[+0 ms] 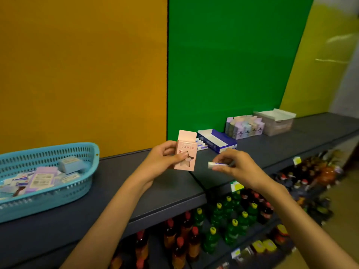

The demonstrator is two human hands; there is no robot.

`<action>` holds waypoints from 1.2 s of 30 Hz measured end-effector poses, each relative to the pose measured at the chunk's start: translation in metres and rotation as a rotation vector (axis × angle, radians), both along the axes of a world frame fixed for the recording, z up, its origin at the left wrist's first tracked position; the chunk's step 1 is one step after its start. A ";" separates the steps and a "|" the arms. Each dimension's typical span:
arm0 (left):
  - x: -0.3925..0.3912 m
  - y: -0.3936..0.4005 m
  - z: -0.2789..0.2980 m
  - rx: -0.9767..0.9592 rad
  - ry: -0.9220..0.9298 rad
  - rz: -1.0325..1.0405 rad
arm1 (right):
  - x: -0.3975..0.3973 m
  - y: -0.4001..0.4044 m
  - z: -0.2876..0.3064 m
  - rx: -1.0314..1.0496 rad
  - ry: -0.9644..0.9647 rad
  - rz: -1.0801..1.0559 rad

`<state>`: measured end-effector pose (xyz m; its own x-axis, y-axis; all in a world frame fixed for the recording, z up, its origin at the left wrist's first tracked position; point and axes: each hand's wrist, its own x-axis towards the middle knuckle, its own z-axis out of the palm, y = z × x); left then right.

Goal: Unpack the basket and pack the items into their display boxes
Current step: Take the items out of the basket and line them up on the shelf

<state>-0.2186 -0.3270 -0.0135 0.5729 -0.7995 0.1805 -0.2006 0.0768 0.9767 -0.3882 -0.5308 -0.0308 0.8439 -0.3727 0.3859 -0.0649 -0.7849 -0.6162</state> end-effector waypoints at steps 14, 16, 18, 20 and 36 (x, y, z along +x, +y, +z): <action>-0.111 -0.225 -0.015 0.139 -0.008 -0.067 | -0.155 -0.185 -0.019 0.187 -0.056 -0.108; -0.113 -0.254 -0.017 0.149 -0.016 -0.066 | -0.163 -0.206 -0.020 0.227 -0.084 -0.098; -0.112 -0.283 -0.020 0.159 -0.037 -0.060 | -0.166 -0.228 -0.024 0.256 -0.098 -0.090; -0.110 -0.314 -0.023 0.155 -0.066 -0.053 | -0.167 -0.252 -0.028 0.264 -0.093 -0.087; -0.033 -0.528 -0.048 0.328 -0.403 0.201 | -0.099 -0.464 -0.017 0.215 0.047 -0.022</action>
<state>-0.2513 -0.8548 -0.0614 0.6572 -0.7328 0.1766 -0.5422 -0.2968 0.7861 -0.4869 -0.9947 -0.0481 0.8499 -0.4603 0.2564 -0.1126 -0.6341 -0.7650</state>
